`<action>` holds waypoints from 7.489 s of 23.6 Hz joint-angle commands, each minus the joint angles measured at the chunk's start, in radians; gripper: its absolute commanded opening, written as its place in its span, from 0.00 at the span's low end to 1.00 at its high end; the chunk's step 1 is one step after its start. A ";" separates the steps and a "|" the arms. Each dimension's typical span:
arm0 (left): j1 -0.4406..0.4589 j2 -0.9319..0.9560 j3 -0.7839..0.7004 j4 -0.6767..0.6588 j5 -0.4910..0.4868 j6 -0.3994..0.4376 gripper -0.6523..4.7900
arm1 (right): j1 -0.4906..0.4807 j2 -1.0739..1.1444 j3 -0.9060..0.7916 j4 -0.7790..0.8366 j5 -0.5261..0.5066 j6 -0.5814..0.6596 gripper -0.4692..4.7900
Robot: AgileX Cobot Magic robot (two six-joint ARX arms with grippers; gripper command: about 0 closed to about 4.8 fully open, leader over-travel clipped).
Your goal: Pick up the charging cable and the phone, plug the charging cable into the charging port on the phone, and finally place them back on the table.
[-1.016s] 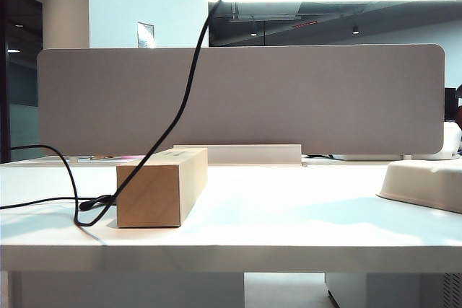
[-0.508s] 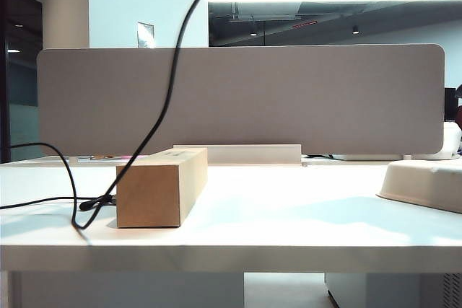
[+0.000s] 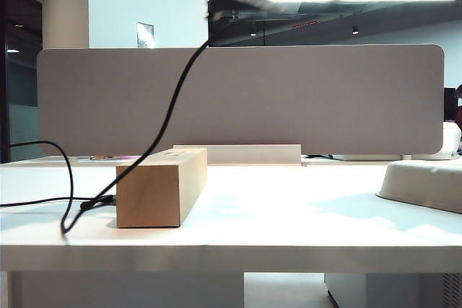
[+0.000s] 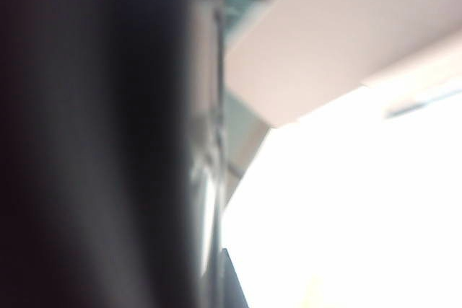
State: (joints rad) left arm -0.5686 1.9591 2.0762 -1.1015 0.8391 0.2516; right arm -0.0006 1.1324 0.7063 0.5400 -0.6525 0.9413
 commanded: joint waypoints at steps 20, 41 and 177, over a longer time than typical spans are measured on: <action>0.103 -0.371 -0.205 -0.070 -0.611 0.104 0.11 | -0.004 0.125 -0.224 -0.392 0.424 -0.158 0.08; 0.103 -0.409 -0.209 -0.125 -0.610 0.100 0.11 | -0.006 0.274 -0.235 -0.378 0.365 -0.096 0.52; 0.582 -1.955 -1.983 1.229 -0.697 -0.194 0.11 | -0.014 -1.132 -0.705 -0.723 0.677 -0.665 0.08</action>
State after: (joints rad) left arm 0.0120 0.0032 0.1040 0.0658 0.1528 0.0368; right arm -0.0147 0.0021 0.0067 -0.1928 0.0193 0.2790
